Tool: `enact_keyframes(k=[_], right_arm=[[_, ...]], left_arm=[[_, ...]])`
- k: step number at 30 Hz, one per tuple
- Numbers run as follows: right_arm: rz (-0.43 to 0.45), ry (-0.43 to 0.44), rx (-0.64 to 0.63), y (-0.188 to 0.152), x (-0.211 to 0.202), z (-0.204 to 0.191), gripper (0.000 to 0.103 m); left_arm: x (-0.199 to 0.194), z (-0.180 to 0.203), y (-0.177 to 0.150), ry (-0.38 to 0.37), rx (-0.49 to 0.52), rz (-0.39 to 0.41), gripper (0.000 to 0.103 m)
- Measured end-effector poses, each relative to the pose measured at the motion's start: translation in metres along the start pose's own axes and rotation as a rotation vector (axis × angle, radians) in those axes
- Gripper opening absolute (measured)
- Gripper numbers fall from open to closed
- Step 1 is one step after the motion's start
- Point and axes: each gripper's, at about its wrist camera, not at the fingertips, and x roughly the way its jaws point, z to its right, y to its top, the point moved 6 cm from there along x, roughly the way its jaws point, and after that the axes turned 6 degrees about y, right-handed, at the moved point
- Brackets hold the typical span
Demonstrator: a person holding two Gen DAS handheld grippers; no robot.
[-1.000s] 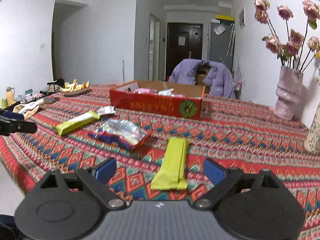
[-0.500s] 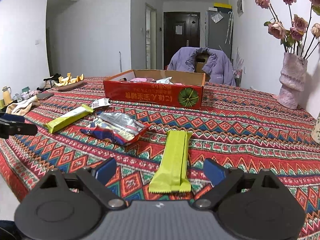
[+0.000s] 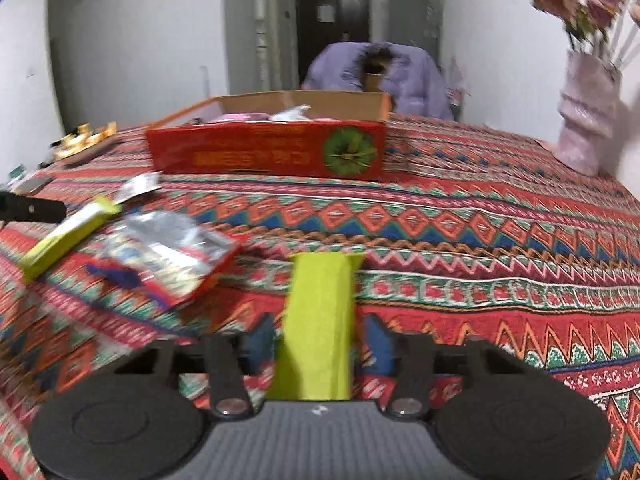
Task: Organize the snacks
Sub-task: 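Grasp a white packet with the left tool while the right grasps a yellow-green bar, then carry the white packet and yellow-green bar into the box and open both tools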
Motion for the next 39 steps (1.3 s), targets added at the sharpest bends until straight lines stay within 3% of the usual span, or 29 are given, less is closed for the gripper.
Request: enact_keyframes(k=[3, 7, 11, 13, 15, 16, 17, 22, 29, 33, 39], right_arm=[[0.018, -0.018, 0.040, 0.009, 0.012, 0.014, 0.036], [0.023, -0.054, 0.045, 0.027, 0.029, 0.031, 0.035], [0.025, -0.065, 0.034, 0.041, 0.043, 0.042, 0.035], [0.026, -0.057, 0.028, 0.046, 0.049, 0.044, 0.036], [0.023, -0.061, 0.013, 0.047, 0.054, 0.043, 0.040], [0.017, -0.061, 0.007, 0.046, 0.057, 0.043, 0.042], [0.026, -0.062, 0.000, 0.045, 0.057, 0.042, 0.042], [0.026, -0.049, 0.010, 0.044, 0.055, 0.044, 0.036], [0.077, -0.026, 0.024, 0.038, 0.019, 0.035, 0.036], [0.113, -0.010, 0.027, 0.033, -0.011, 0.025, 0.036], [0.153, 0.024, 0.015, 0.022, -0.054, 0.006, 0.036]], left_arm=[[0.041, -0.008, 0.027, -0.018, -0.093, -0.062, 0.096], [0.084, -0.007, 0.055, 0.005, -0.122, -0.089, 0.095], [0.122, -0.003, 0.060, 0.029, -0.153, -0.165, 0.080], [0.125, 0.003, 0.061, 0.053, -0.121, -0.142, 0.077], [0.125, 0.011, 0.060, 0.059, -0.090, -0.120, 0.065], [0.124, 0.016, 0.058, 0.068, -0.062, -0.106, 0.052], [0.123, 0.023, 0.056, 0.071, -0.025, -0.097, 0.050], [0.107, 0.047, 0.052, 0.035, 0.048, -0.067, 0.047], [0.027, 0.059, 0.056, -0.005, 0.072, 0.092, 0.047], [-0.005, 0.052, 0.035, -0.058, -0.009, 0.058, 0.047], [-0.053, 0.043, 0.001, -0.077, -0.038, 0.061, 0.047]])
